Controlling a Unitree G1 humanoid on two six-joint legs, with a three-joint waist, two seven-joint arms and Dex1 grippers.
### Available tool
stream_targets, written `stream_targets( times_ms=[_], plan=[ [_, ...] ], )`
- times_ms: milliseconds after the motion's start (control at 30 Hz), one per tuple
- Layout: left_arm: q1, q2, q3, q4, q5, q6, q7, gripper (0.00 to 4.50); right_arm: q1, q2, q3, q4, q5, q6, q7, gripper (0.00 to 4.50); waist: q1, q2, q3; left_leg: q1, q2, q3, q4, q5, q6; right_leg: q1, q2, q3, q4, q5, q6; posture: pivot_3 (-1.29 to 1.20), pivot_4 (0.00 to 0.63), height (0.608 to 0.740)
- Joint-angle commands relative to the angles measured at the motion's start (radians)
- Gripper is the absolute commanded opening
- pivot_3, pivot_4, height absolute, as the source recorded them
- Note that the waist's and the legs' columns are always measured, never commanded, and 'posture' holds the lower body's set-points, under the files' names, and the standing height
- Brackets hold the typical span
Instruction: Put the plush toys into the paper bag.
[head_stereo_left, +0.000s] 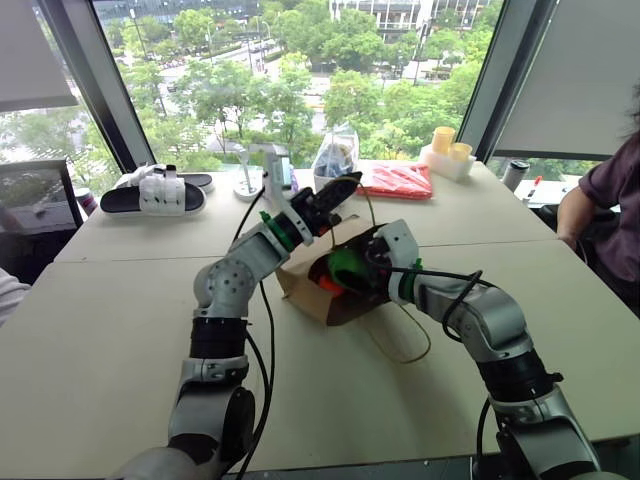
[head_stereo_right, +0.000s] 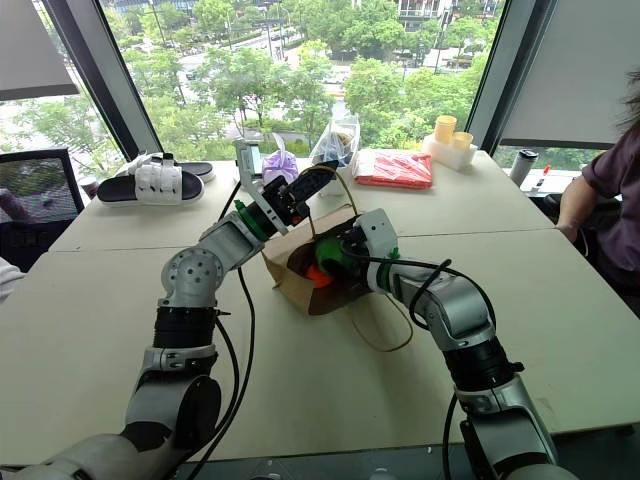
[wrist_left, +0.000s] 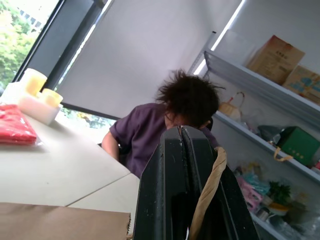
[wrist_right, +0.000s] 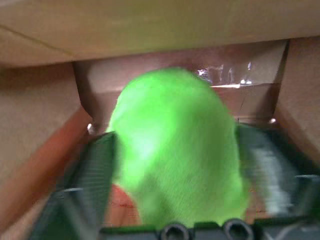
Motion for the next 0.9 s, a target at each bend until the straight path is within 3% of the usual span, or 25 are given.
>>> stream_targets(
  times_ms=[33,367,567,733,900],
  plan=[
    [-0.032,-0.002,0.001,-0.012,-0.009,-0.019,0.003,0.00,0.057,-0.032,-0.086,-0.171,0.061,0.019,0.043,4.48,0.003,0.000,0.000,0.000,0.000,0.000,0.000,0.000,0.000,0.000,0.000,0.000,0.000,0.000,0.000,0.00,0.150,0.740],
    [-0.058,-0.005,0.017,0.035,-0.022,-0.023,0.011,0.00,0.257,-0.108,-0.371,-0.423,0.270,0.097,0.095,4.48,-0.001,0.000,0.000,0.001,0.000,0.000,0.000,-0.001,0.002,0.003,0.000,-0.001,-0.002,0.000,0.000,0.00,0.150,0.740],
    [-0.061,0.001,0.018,0.041,-0.024,-0.024,0.001,0.00,0.511,-0.180,-0.555,-0.479,0.369,0.169,0.116,4.48,0.018,0.000,0.000,0.001,0.000,-0.001,0.001,-0.004,0.007,0.005,0.001,-0.001,-0.003,0.000,0.000,0.00,0.150,0.740],
    [-0.057,0.000,0.017,0.041,-0.022,-0.025,-0.004,0.00,0.653,-0.105,-0.616,-0.440,0.428,0.156,0.099,4.48,0.024,0.000,0.000,0.002,0.000,0.001,0.001,-0.004,0.008,0.006,0.000,0.000,-0.003,0.000,0.000,0.00,0.150,0.740],
    [-0.055,-0.005,0.012,0.037,-0.021,-0.026,-0.005,0.00,0.684,0.011,-0.609,-0.410,0.479,0.147,0.036,4.48,0.021,0.000,0.000,0.003,0.000,0.001,0.002,-0.004,0.008,0.005,0.000,0.000,-0.002,0.000,0.000,0.00,0.150,0.740]
  ],
)
